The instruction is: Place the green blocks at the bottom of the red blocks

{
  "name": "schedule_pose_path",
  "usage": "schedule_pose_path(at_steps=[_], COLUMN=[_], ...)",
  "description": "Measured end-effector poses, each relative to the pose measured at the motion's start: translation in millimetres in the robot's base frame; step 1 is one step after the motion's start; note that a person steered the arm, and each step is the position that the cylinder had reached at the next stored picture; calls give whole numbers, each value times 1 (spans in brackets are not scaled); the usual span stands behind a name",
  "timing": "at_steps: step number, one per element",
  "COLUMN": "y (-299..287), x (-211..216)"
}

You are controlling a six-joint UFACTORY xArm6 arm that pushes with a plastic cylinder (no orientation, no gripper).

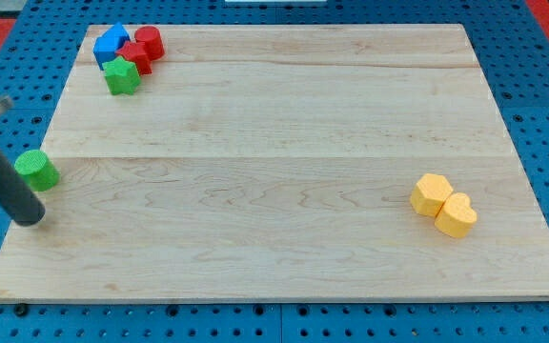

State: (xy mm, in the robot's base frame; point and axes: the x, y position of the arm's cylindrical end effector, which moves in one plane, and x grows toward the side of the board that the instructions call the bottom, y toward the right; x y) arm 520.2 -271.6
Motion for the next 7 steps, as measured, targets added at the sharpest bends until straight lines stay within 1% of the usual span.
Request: schedule_pose_path(at_steps=[1,2,3,4,5,6,7], y=[-12,-13,-14,-33,-33,-31,-28], x=[-28,-33,-18,-2,-9,-42,-60])
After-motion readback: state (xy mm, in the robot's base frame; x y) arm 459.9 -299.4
